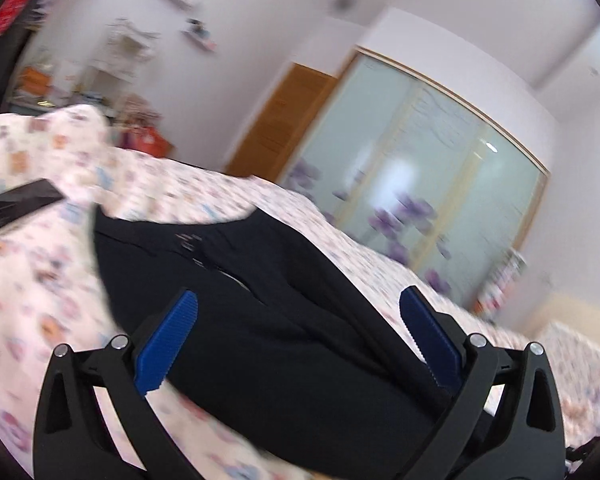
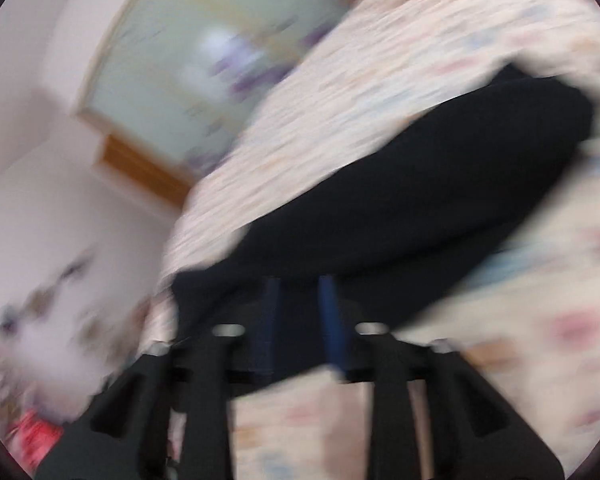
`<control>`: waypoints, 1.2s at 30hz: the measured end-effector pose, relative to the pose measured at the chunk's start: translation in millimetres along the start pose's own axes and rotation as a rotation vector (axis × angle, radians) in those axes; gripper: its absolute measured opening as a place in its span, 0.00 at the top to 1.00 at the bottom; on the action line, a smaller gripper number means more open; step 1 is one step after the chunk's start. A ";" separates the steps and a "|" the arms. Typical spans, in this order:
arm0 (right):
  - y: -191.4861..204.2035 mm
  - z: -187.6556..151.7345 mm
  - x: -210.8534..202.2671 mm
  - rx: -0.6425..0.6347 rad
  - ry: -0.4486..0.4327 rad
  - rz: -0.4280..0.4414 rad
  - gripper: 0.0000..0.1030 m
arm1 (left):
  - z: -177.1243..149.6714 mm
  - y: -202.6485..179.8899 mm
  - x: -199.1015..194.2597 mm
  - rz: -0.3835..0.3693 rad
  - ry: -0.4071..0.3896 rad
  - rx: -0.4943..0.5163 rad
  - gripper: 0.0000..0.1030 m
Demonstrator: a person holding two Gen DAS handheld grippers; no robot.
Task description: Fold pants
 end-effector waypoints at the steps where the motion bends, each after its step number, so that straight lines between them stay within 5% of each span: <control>1: 16.3 -0.9 19.6 0.016 0.048 0.090 0.14 | 5.1 8.0 0.3 0.027 -0.008 -0.024 0.02; 2: 33.8 -1.3 42.9 0.040 0.084 0.186 0.15 | 8.2 13.6 0.8 0.047 -0.010 -0.039 0.02; 4: 60.1 -1.1 88.5 0.084 0.170 0.289 0.35 | 13.9 27.8 4.1 0.101 -0.004 -0.076 0.02; 7: 81.2 -5.0 167.2 0.252 0.311 0.377 0.40 | 18.1 48.2 9.0 0.144 0.009 -0.111 0.02; 11: 76.7 -7.3 252.3 0.472 0.359 0.321 0.42 | 21.2 65.4 13.9 0.178 0.030 -0.113 0.02; 18: 36.2 -13.4 282.4 0.692 0.218 0.129 0.41 | 25.2 69.4 12.9 0.172 0.029 -0.071 0.02; 20: 29.5 -14.5 286.1 0.709 0.200 0.111 0.53 | 25.3 70.3 14.8 0.169 0.039 -0.071 0.02; 21: 28.0 -14.6 286.5 0.698 0.191 0.100 0.74 | 25.0 70.9 16.0 0.165 0.048 -0.077 0.02; 23: 30.6 -11.9 285.5 0.622 0.182 0.104 0.89 | 24.2 71.7 17.6 0.163 0.058 -0.086 0.02; 29: 73.9 -29.0 242.3 0.180 0.269 0.170 0.94 | 21.1 71.5 21.9 0.162 0.076 -0.089 0.02; 33: 87.9 -75.1 196.4 -0.242 0.317 0.160 1.00 | 16.4 83.1 34.7 0.071 0.156 -0.183 0.02; 36: 71.0 -95.7 185.7 -0.392 0.310 0.100 1.00 | 15.4 85.2 43.8 0.005 0.207 -0.245 0.02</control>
Point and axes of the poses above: each gripper's, at about its wrist camera, not at the fingertips, and x roughly the way its jaws point, y to its left, z to its top, the point moved 2 cm from there along x, roughly the way its jaws point, and after that the axes turned 3 degrees about y, right-handed, at the moved point
